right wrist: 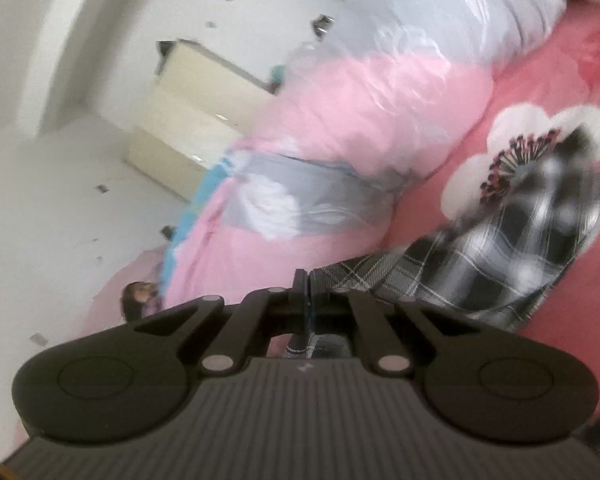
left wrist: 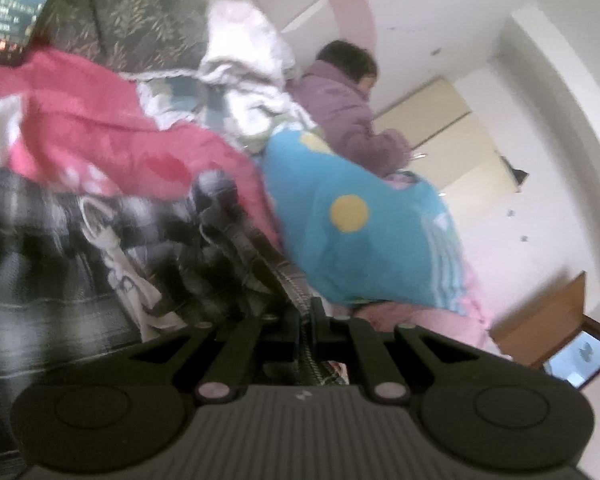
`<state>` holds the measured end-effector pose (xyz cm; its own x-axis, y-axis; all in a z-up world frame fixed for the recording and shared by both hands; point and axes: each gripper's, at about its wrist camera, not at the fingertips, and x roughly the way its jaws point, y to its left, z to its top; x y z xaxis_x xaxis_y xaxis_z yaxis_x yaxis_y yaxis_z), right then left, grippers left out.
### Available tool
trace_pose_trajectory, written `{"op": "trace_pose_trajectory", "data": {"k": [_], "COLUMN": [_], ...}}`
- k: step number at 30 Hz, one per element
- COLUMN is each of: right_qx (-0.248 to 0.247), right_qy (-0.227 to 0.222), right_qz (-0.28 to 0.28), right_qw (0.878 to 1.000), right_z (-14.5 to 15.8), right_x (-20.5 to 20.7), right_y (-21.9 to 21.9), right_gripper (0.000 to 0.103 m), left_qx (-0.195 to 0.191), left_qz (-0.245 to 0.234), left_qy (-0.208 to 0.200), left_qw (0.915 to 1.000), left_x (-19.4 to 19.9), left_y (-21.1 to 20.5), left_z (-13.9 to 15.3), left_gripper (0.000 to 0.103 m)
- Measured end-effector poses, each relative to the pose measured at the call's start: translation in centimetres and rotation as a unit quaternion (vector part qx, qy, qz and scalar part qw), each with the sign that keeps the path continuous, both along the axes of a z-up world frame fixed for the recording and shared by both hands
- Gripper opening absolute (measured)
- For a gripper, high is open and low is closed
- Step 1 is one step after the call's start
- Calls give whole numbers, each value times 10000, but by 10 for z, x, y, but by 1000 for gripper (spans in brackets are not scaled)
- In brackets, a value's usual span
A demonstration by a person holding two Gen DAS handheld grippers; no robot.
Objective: Fold clothes
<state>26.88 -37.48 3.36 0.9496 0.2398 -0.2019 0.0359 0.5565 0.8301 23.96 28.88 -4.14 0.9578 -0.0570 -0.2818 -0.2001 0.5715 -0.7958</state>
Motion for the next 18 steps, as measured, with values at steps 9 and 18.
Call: {"op": "trace_pose_trajectory", "data": {"k": [9,18], "right_qx": [-80,-21], "right_qy": [-336,32], "right_qz": [104,-109], "right_qw": [9994,9999], "right_z": [-1,-48], "right_x": [-137,-213], "right_y": [5,3], "right_gripper": [0,0], "left_qx": [280,901], "left_qz": [-792,-967], "left_qy": [-191,370], "left_qw": [9963,9905], "left_x": [-64,-109], "left_y": [4,2], "left_z": [5,-22], "left_gripper": [5,6]}}
